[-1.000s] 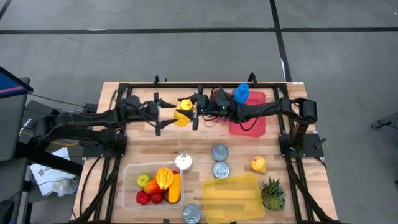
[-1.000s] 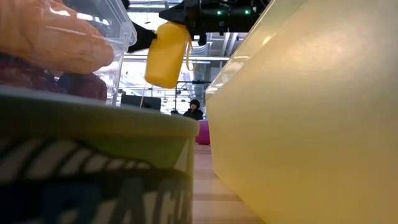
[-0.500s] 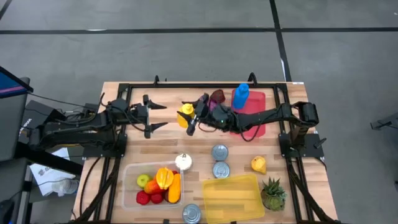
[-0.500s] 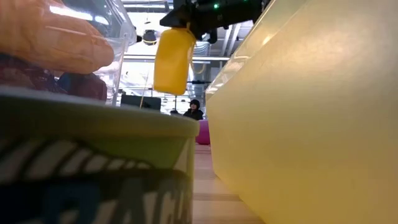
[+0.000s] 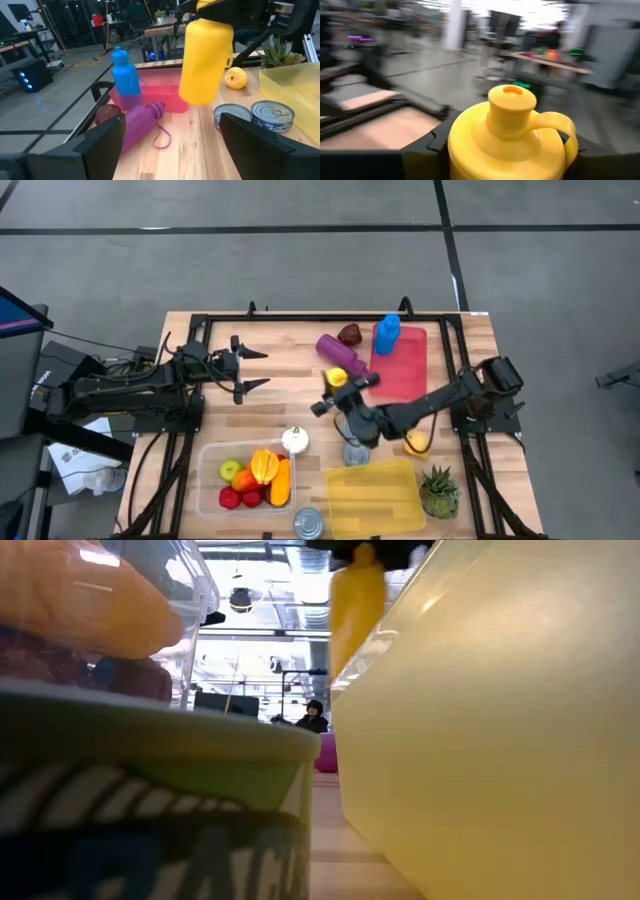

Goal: Pick & Place Food Item
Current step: Put the yellow water bottle into the red bin

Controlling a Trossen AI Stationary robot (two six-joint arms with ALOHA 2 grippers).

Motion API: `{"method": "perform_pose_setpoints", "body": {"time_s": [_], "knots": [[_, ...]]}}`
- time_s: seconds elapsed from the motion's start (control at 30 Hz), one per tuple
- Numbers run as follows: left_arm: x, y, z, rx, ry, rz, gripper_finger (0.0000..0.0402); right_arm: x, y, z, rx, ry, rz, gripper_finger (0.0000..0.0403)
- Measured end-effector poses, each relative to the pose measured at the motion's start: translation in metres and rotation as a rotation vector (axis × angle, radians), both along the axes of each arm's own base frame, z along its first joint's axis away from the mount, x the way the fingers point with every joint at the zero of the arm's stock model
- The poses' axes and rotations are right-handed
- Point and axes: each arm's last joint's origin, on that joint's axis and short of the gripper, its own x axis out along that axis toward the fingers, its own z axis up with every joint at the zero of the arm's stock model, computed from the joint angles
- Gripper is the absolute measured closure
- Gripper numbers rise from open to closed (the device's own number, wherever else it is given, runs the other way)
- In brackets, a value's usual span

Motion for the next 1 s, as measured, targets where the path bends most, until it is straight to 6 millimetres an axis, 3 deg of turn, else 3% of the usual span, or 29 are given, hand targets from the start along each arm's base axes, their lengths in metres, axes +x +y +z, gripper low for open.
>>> {"method": "perform_pose_setpoints", "body": {"time_s": [0.17, 0.43, 0.6, 0.73, 1.0], "knots": [[0.0, 0.0, 0.0, -0.016, -0.008, 0.002, 0.0088, -0.008, 0.01, -0.005, -0.018, 0.01, -0.089, 0.0213], [0.0, -0.002, 0.001, -0.028, -0.01, -0.06, 0.0088, -0.005, -0.019, -0.022, -0.003, -0.011, -0.135, 0.0213], [0.0, -0.002, 0.001, -0.029, -0.011, -0.07, 0.0088, -0.012, -0.011, -0.012, -0.02, 0.016, -0.133, 0.0213], [0.0, -0.002, 0.001, -0.029, -0.013, -0.071, 0.0088, -0.018, -0.018, -0.001, -0.03, 0.042, -0.147, 0.0213], [0.001, -0.003, 0.003, -0.049, -0.033, -0.089, 0.0088, -0.021, -0.021, 0.001, -0.034, 0.206, 0.088, 0.0213]]}}
